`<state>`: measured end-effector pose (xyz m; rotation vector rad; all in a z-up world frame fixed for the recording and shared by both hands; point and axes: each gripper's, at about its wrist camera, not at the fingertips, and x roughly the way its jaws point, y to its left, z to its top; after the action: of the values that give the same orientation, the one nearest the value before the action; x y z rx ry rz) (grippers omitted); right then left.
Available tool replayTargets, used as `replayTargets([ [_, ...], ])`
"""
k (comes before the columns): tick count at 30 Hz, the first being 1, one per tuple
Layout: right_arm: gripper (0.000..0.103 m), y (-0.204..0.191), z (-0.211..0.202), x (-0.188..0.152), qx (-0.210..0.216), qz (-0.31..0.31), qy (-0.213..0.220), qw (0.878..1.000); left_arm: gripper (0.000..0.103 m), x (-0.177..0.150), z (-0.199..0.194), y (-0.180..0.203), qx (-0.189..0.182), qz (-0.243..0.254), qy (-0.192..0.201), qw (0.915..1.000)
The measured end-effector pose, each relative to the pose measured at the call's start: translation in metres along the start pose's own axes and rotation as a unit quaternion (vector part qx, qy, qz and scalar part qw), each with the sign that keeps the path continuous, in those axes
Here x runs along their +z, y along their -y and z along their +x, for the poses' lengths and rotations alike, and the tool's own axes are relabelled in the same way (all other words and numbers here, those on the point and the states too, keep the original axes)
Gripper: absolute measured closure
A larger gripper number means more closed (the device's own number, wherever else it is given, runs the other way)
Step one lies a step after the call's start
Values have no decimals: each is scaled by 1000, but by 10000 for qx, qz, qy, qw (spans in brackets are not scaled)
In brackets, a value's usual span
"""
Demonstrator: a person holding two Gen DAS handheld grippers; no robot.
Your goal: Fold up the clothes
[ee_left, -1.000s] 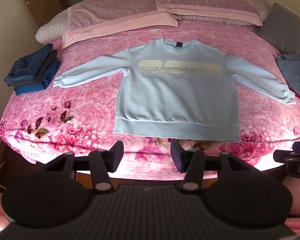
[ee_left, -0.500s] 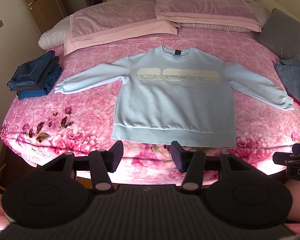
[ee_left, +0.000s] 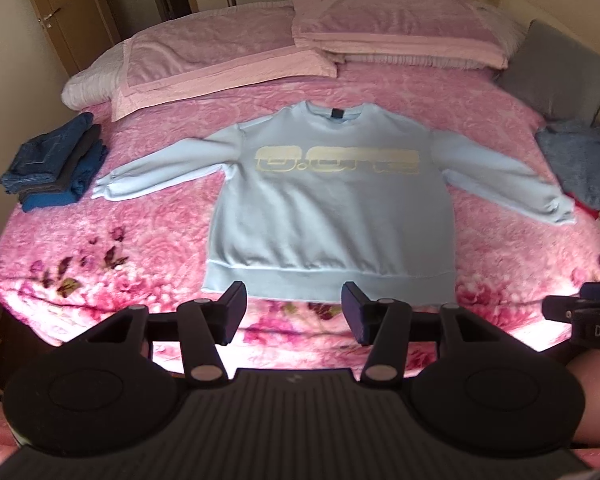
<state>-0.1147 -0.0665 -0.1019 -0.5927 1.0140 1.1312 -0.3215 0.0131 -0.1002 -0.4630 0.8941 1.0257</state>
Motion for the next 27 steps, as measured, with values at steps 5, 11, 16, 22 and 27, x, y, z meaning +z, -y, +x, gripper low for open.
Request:
replayTargets([
  [5, 51, 7, -5, 10, 104, 228, 570, 9981, 50, 13, 14, -23, -236, -419, 146, 9987],
  [11, 51, 23, -4, 37, 152, 655, 1308, 9891, 50, 43, 49, -65, -387, -925, 227, 9947],
  [16, 51, 23, 29, 73, 6, 754, 1417, 9870, 50, 75, 103, -109, -498, -1247, 169, 9908],
  [22, 50, 19, 104, 127, 39, 1509, 812, 9852, 50, 110, 196, -189, -488, -1760, -313, 9827],
  [27, 51, 1, 175, 172, -55, 2007, 404, 9788, 50, 133, 274, -258, -277, -2131, -700, 9741],
])
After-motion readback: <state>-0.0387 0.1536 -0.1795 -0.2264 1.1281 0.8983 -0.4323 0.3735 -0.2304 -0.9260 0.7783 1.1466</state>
